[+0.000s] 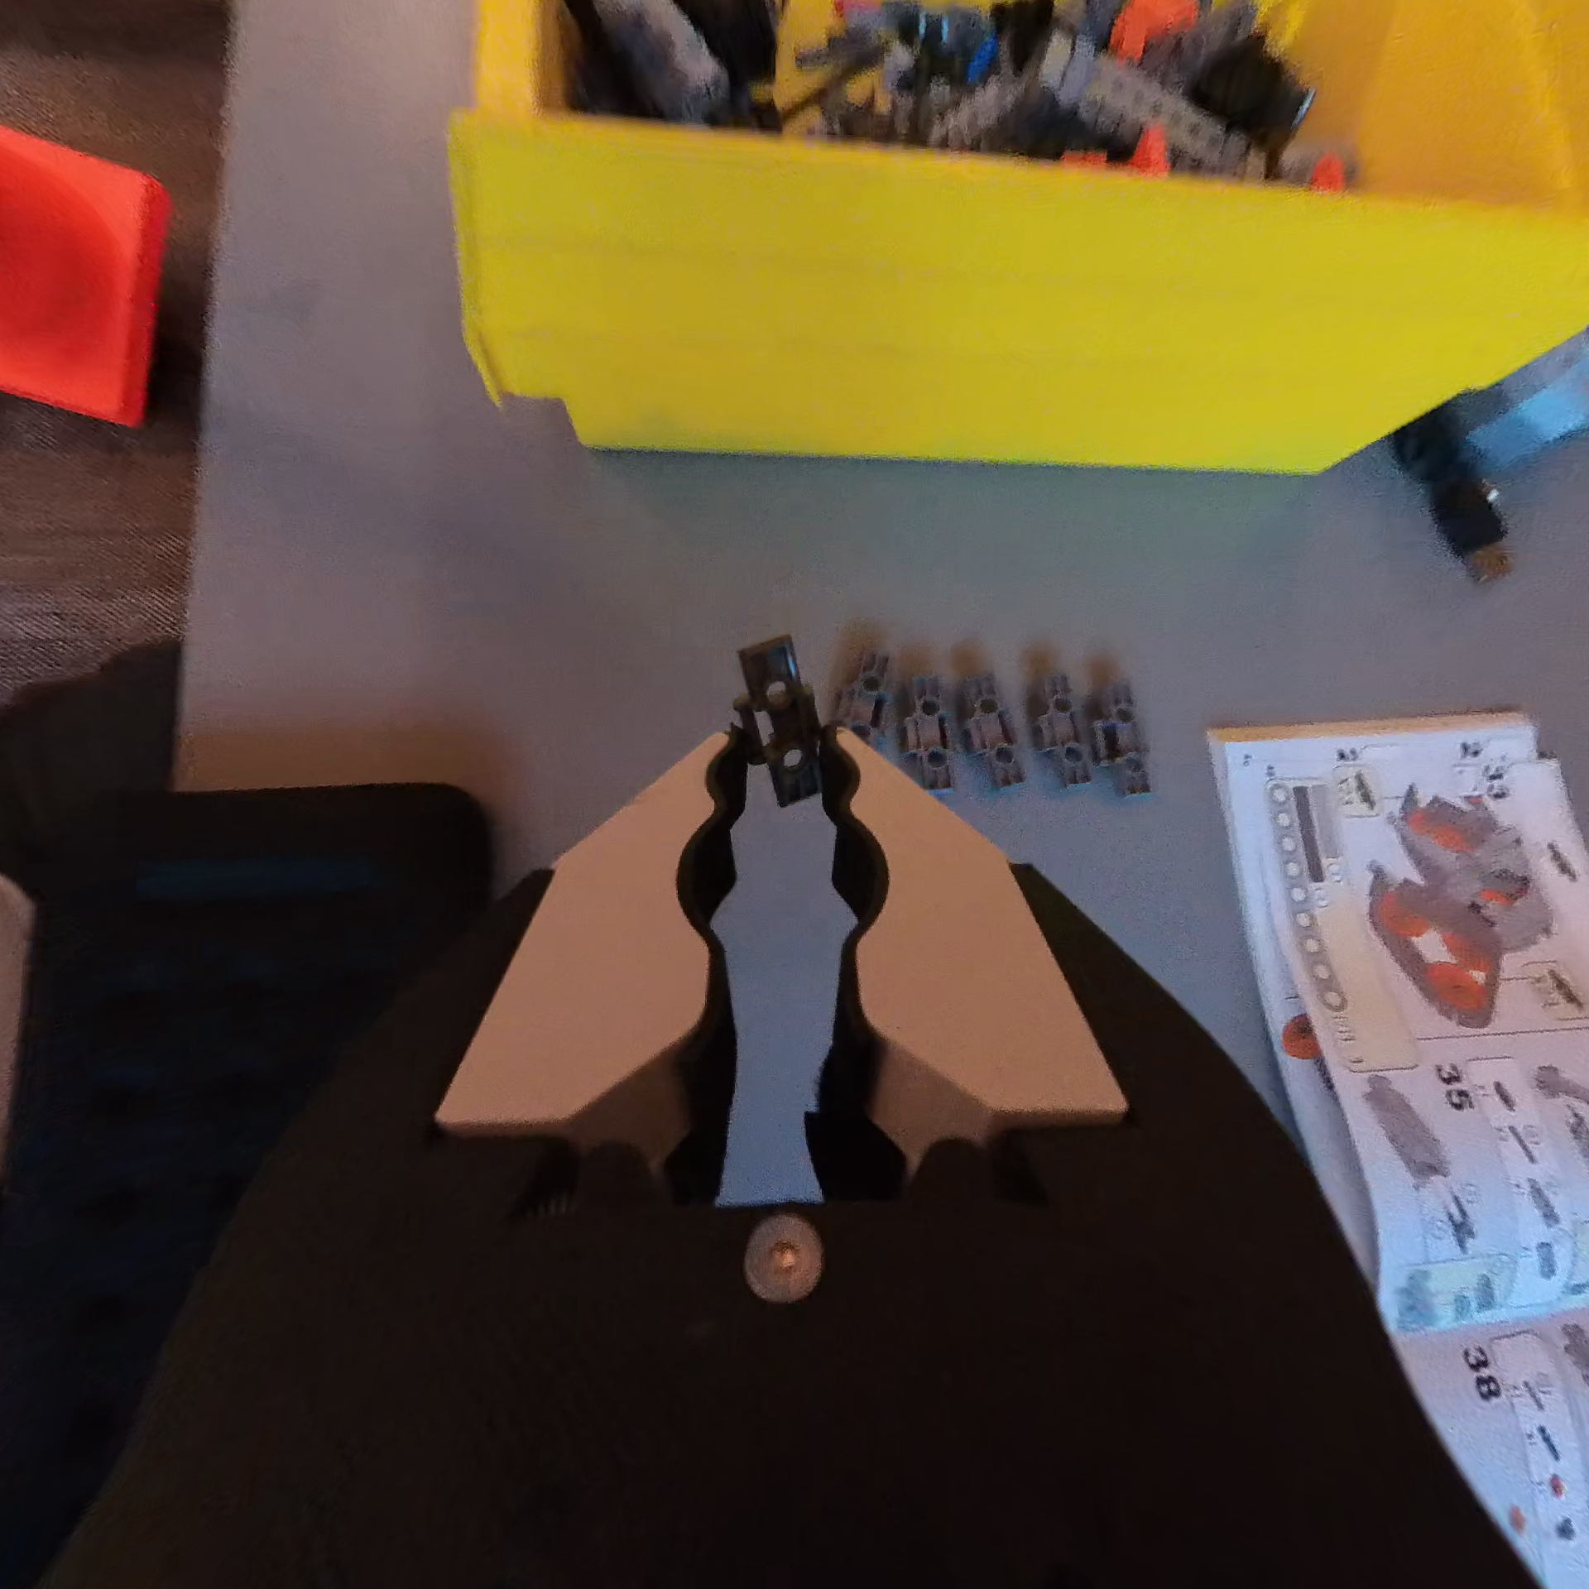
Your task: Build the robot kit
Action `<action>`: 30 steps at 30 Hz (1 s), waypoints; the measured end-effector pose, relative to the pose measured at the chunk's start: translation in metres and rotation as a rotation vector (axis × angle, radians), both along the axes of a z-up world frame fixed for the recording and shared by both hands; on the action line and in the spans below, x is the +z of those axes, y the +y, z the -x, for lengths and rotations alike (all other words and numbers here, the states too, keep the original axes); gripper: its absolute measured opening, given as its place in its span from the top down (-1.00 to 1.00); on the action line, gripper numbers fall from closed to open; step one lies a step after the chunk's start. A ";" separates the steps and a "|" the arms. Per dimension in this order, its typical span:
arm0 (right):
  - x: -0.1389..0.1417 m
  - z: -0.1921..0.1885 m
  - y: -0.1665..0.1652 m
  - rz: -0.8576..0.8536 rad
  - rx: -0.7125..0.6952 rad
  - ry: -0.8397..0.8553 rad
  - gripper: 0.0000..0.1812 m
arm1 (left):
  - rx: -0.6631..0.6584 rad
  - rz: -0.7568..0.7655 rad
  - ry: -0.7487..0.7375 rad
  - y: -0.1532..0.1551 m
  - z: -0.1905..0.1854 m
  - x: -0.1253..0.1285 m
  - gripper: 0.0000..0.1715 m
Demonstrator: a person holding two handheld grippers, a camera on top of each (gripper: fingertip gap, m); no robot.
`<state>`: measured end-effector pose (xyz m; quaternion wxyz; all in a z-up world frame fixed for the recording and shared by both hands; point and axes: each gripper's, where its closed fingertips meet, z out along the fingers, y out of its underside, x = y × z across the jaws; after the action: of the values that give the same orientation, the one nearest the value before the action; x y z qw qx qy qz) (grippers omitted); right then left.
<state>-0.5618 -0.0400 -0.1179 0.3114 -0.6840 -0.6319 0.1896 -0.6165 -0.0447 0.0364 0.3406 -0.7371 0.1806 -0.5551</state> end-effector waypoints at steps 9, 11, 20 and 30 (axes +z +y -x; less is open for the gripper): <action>-0.043 0.014 0.003 0.097 -0.113 -0.204 0.82 | 0.008 0.001 0.020 -0.016 0.010 0.003 0.60; -0.046 0.015 0.008 0.082 -0.138 -0.216 0.82 | 0.005 0.002 0.015 -0.018 0.010 0.004 0.60; -0.023 0.008 0.011 0.124 -0.188 -0.098 0.72 | 0.090 -0.071 0.045 -0.014 0.035 0.023 0.58; 0.005 -0.056 0.035 0.120 -0.211 0.127 0.73 | 0.341 0.079 0.838 0.035 0.140 -0.075 0.52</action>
<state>-0.5054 -0.0054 -0.1126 0.3278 -0.7507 -0.5227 0.2362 -0.7565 -0.0095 -0.0385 0.2962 -0.9298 0.1577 -0.1513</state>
